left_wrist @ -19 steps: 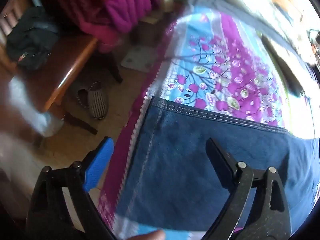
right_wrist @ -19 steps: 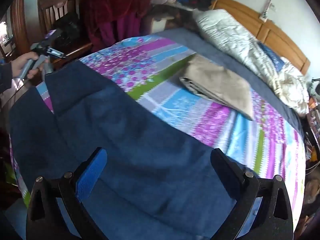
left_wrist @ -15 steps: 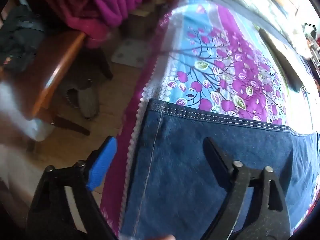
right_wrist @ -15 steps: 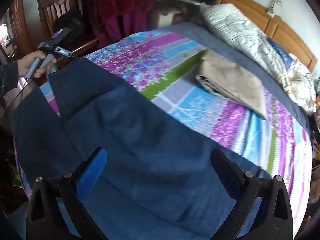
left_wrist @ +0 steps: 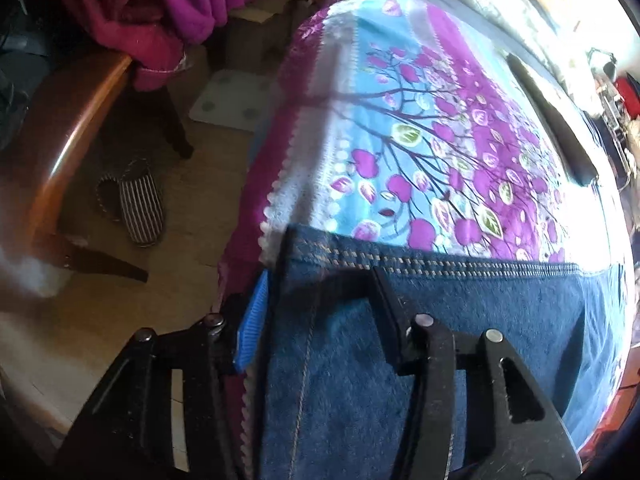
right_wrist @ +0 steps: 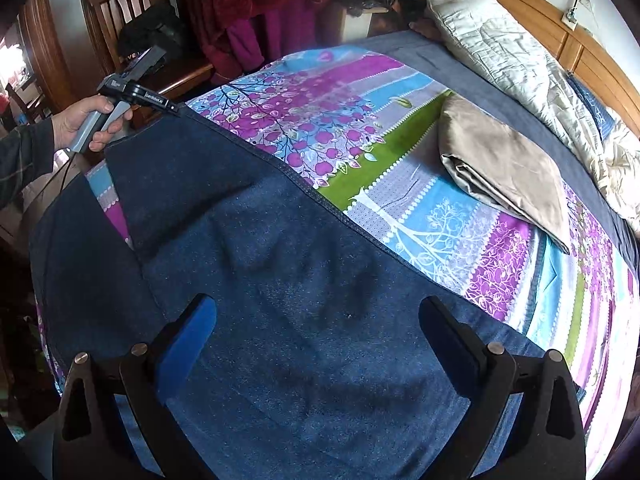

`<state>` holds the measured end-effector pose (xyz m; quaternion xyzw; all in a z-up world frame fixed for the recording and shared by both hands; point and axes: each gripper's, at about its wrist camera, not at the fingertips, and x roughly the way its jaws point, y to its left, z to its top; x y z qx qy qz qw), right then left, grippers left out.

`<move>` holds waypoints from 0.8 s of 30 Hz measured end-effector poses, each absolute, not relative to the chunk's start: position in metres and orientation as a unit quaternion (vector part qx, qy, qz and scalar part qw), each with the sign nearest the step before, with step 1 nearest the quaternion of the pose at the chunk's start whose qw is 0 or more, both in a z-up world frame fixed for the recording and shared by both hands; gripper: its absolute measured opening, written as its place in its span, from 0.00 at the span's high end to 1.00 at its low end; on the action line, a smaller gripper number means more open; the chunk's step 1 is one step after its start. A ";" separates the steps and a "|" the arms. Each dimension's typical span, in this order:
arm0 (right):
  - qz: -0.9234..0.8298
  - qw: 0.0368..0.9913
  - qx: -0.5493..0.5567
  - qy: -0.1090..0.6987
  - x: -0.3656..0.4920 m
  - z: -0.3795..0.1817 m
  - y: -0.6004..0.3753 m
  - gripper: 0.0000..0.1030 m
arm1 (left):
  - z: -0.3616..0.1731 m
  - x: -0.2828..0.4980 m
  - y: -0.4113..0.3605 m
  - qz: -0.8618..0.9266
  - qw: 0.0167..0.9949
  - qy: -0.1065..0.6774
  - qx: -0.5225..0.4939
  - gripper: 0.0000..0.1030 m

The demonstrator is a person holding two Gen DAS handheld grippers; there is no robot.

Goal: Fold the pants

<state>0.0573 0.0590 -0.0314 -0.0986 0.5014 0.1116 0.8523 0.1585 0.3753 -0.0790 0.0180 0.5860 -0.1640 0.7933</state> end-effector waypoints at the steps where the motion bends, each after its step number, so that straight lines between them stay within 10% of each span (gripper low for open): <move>1: 0.112 0.854 -0.094 0.499 0.058 -0.031 0.058 0.00 | -0.079 0.160 0.374 -0.164 0.794 0.585 0.015 0.57; 4: 0.113 0.859 -0.078 0.492 0.059 -0.029 0.056 0.00 | -0.070 0.160 0.369 -0.159 0.807 0.569 0.021 0.74; 14: 0.116 0.856 -0.033 0.502 0.056 -0.032 0.041 0.00 | -0.083 0.163 0.367 -0.130 0.813 0.566 0.033 0.71; 24: 0.017 0.839 0.077 0.538 0.015 -0.041 -0.101 0.18 | -0.052 0.142 0.350 -0.092 0.842 0.528 0.063 0.88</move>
